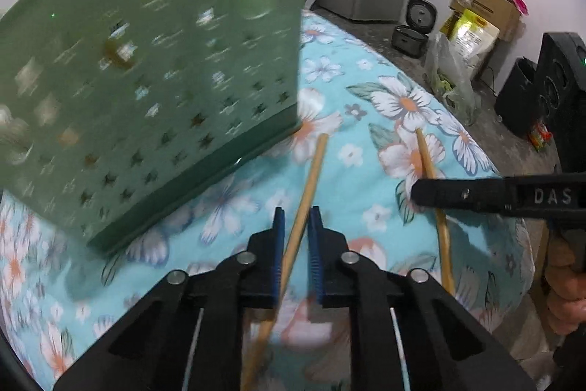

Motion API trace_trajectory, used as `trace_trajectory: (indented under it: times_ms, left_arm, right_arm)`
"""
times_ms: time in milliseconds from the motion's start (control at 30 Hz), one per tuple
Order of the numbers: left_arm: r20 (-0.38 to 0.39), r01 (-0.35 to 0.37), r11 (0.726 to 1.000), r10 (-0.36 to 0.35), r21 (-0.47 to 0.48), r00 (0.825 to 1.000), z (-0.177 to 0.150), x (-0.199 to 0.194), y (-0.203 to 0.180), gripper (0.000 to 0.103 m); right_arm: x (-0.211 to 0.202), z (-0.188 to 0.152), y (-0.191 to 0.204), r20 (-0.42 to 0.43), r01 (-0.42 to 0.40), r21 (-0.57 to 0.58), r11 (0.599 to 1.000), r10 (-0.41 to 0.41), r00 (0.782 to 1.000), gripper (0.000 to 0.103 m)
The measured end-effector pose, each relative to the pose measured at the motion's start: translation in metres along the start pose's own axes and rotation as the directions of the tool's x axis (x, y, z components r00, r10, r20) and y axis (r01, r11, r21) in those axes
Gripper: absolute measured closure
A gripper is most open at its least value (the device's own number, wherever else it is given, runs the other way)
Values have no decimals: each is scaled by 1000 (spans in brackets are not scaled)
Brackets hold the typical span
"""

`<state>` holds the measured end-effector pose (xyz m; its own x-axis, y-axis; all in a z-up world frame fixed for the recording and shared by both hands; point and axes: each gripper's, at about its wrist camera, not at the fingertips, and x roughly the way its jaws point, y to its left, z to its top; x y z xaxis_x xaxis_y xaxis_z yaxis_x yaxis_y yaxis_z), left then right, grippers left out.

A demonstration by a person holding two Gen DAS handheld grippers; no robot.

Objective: Organize utensils

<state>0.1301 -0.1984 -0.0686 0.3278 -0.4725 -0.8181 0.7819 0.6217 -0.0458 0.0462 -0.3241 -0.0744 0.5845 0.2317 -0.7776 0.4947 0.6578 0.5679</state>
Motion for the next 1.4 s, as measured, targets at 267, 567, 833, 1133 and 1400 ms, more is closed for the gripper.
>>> trace_trajectory:
  times_ms: [267,567,833,1133,1400]
  left_arm:
    - [-44,5,991,-10,-130,999,-17,-27,29,95]
    - [-37,37,993,-41,-110,998,3,-29,35,75]
    - [-92,-5,999,1,-39,996,14,-1,24,75]
    - [-69,-59,998,57,-29,996,19,3,16,97]
    - [0,-39,997,39,-65,999,23,-29,18,97]
  right_arm:
    - [8,-3,19,-14,31,-83,996,-32,999,95]
    - [17,7,28,-35,39,-100,994,-43,998,85]
    - [21,17,28,-20,40,-82,996,-42,999,88]
    - [23,22,25,-15,29,-71,997,-30,999,97]
    - [10,25,39,11,-13,-110,994,14,1000,98]
